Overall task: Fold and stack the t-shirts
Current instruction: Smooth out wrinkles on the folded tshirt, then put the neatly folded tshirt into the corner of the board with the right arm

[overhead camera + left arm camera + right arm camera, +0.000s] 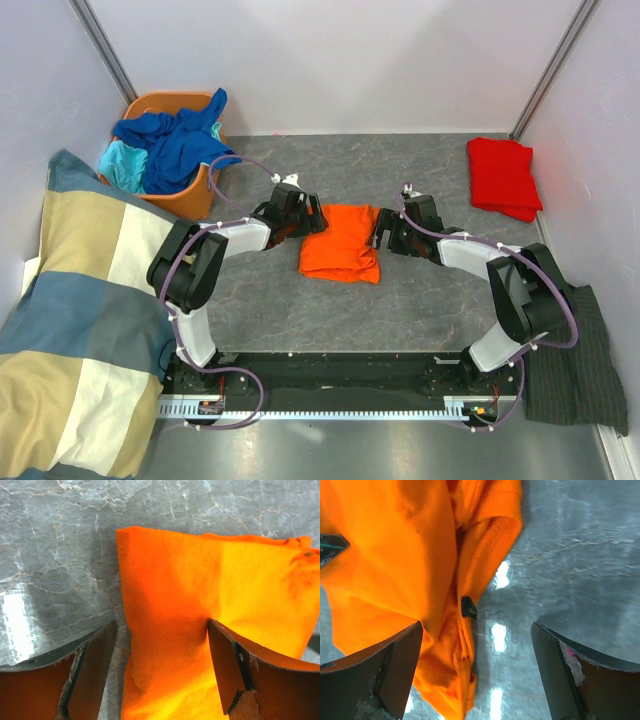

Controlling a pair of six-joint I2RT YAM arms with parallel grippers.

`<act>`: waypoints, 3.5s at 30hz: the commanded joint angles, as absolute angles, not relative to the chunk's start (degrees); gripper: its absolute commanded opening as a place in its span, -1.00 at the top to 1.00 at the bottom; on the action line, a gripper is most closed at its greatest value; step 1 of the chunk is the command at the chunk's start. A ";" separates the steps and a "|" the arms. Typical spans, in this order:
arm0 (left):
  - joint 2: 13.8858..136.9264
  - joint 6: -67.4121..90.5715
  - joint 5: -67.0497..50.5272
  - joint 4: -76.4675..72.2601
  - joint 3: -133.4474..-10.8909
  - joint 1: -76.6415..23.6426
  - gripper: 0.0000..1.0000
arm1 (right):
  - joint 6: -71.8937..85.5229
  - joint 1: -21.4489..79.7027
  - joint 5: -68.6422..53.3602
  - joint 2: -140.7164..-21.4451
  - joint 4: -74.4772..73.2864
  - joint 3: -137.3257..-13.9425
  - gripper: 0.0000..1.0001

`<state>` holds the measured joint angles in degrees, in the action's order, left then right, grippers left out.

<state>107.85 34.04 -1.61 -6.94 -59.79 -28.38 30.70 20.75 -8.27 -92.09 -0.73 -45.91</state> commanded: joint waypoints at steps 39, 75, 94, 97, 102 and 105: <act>110.65 33.31 -0.62 3.96 -56.95 -28.92 -0.68 | 43.24 23.82 -21.36 -109.60 20.83 -40.87 -0.90; 75.33 34.37 0.26 18.28 -50.90 -26.28 -1.00 | 7.74 13.55 25.04 -122.51 -41.22 -110.01 1.00; 74.27 34.37 0.26 20.21 -48.08 -26.19 -1.00 | -7.20 5.71 39.20 -131.66 -37.01 -126.47 1.00; 75.14 34.72 0.26 20.22 -48.25 -26.19 -1.00 | -9.92 5.27 39.46 -132.01 -34.29 -128.14 1.00; 76.29 35.85 0.26 20.21 -48.69 -26.19 -1.00 | -12.39 4.57 40.17 -132.10 -31.91 -131.04 1.00; 76.64 36.12 0.26 20.04 -48.69 -26.19 -1.00 | -13.01 4.13 40.25 -131.75 -31.73 -132.10 1.00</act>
<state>76.14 34.46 0.93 20.71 -48.14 -26.13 -9.91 4.60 37.63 -132.11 -35.53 -127.87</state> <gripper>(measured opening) 0.995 0.037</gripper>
